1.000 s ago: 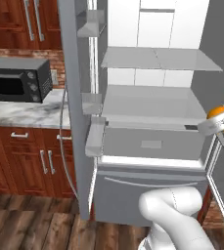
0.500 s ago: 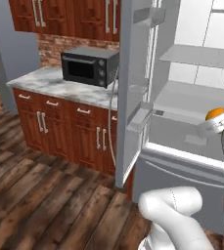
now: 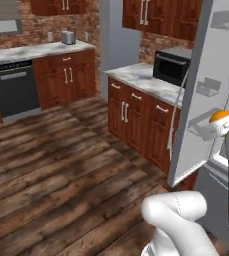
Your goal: Retrieve the peach and orange from the fridge and place them into the bowl on the dining table.
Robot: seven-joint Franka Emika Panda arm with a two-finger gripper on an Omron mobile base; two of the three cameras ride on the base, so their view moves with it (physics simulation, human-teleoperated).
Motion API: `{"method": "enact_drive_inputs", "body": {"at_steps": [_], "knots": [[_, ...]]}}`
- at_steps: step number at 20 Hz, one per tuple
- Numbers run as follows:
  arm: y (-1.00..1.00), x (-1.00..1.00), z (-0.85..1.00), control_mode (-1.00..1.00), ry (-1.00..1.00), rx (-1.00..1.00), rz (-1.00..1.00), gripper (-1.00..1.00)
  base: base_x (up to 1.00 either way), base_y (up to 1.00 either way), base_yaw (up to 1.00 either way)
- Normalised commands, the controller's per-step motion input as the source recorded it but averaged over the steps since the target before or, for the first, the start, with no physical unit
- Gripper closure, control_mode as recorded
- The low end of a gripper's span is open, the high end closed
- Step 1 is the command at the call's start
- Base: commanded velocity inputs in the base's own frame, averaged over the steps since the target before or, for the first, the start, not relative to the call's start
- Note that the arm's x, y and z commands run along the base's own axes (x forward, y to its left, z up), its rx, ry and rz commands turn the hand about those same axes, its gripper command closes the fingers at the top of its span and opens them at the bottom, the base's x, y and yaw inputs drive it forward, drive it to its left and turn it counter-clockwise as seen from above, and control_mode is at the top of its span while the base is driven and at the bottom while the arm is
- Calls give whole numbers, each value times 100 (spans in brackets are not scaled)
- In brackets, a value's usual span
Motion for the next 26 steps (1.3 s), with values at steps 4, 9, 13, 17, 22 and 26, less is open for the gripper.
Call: {"method": "enact_drive_inputs", "body": {"at_steps": [4,9,13,17,22,26], "knots": [[0,0,0,100,0,0,0,100,-31,0,75],[0,0,0,100,0,0,0,100,-24,0,73],[0,0,0,100,0,0,0,100,-11,0,68],[0,0,0,100,0,0,0,100,4,-4,55],[0,0,0,100,0,0,0,100,76,-45,18],[0,0,0,100,0,0,0,100,100,-61,0]]}}
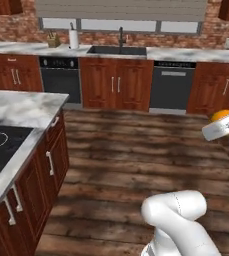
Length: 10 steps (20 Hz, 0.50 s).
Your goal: Retrieve the peach and orange from the fridge and place them into the bowl on the dining table.
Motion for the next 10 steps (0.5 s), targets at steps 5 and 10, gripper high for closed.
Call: {"method": "enact_drive_inputs", "body": {"at_steps": [5,10], "knots": [[0,0,0,100,0,0,0,100,100,-43,-10],[0,0,0,100,0,0,0,100,100,-26,-23]]}}
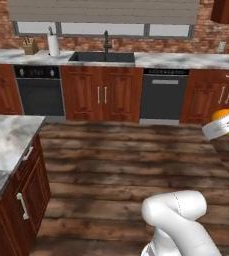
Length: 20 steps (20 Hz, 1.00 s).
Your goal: Retrieve the peach and orange from the fridge and place them into the bowl on the dining table.
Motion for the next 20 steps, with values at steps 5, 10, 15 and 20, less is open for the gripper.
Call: {"method": "enact_drive_inputs", "body": {"at_steps": [5,10,15,20], "knots": [[0,0,0,100,0,0,0,100,100,-15,-27],[0,0,0,100,0,0,0,100,100,0,-25],[0,0,0,100,0,0,0,100,100,8,-12],[0,0,0,100,0,0,0,100,100,20,7]]}}
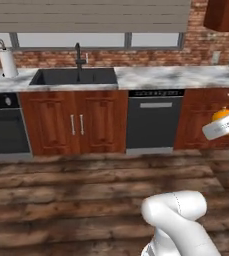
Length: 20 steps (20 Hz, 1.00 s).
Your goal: Retrieve the peach and orange from the fridge and place them into the bowl on the dining table.
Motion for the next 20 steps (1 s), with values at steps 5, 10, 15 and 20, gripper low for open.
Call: {"method": "enact_drive_inputs", "body": {"at_steps": [5,10,15,20], "knots": [[0,0,0,100,0,0,0,100,100,4,54],[0,0,0,100,0,0,0,100,96,0,74],[0,0,0,100,0,0,0,100,100,0,68],[0,0,0,100,0,0,0,100,100,0,59]]}}
